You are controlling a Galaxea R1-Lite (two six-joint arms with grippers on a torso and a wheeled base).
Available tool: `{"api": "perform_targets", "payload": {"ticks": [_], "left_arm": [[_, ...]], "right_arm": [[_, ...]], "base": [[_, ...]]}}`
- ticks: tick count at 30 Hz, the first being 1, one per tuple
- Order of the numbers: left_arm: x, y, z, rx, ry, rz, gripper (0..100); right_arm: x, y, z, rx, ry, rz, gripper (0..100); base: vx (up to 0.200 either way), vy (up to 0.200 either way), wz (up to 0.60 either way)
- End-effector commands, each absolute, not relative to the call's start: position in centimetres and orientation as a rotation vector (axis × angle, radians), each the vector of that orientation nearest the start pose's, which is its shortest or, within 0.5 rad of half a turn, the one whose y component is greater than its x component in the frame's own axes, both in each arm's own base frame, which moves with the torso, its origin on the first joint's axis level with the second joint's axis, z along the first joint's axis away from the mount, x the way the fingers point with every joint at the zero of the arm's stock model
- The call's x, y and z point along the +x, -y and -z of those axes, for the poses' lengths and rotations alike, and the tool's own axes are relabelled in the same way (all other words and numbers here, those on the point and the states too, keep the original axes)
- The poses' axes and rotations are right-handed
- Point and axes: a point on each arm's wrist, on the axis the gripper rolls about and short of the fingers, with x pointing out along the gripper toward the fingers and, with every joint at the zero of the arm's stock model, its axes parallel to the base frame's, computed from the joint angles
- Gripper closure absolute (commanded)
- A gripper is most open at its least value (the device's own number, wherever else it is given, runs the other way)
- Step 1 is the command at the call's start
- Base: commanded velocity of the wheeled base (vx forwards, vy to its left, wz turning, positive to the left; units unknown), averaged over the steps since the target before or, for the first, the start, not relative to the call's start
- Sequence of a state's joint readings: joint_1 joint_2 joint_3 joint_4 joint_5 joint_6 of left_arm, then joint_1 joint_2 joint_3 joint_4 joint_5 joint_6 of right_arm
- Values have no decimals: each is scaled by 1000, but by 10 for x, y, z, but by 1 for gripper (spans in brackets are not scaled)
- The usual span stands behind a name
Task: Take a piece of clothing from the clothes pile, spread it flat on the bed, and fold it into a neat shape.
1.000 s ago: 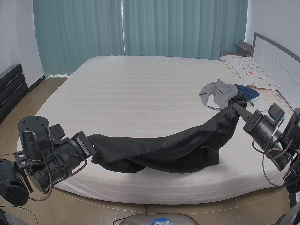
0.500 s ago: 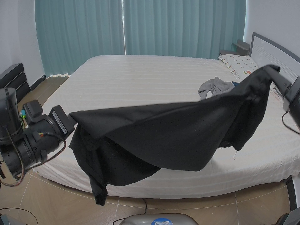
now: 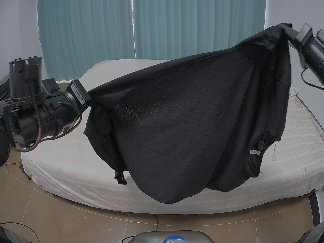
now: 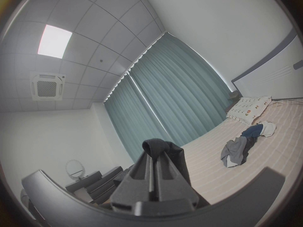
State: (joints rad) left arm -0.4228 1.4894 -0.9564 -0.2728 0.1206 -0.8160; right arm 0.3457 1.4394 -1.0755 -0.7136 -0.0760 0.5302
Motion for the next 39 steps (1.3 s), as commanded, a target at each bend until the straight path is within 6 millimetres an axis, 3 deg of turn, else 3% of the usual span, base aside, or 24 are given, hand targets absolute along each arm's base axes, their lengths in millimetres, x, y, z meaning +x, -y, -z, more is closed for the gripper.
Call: {"api": "perform_targets", "payload": {"ticks": [1,12,23,29,35,36,38,39], "left_arm": [[303,107,-215,-728,-456,88,100],[352,115,-181,-714,-512,34,100],[411,127,-122,-711,-586,-35,100],[424,131,-84,-695,-655,-74,100],[431,133,-60,-722,-690,-108,100],[431,133,-60,-722,-690,-108,0],[437,134,-50,-724,-701,-119,0],[440,135,-43,-727,-709,-125,0]], "right_arm": [[320,-98,-290,561,196,-282,100],[380,-115,-223,444,229,-257,100],[441,-133,-159,420,194,-163,100],[460,-140,-110,403,120,-134,100],[472,-143,-71,394,81,-95,100],[472,-143,-71,394,81,-95,100],[474,-143,-58,386,52,-90,100],[475,-144,-48,378,26,-94,0]], "base": [[200,0,0],[200,0,0],[200,0,0],[0,0,0],[0,0,0],[0,0,0],[0,0,0],[0,0,0]]}}
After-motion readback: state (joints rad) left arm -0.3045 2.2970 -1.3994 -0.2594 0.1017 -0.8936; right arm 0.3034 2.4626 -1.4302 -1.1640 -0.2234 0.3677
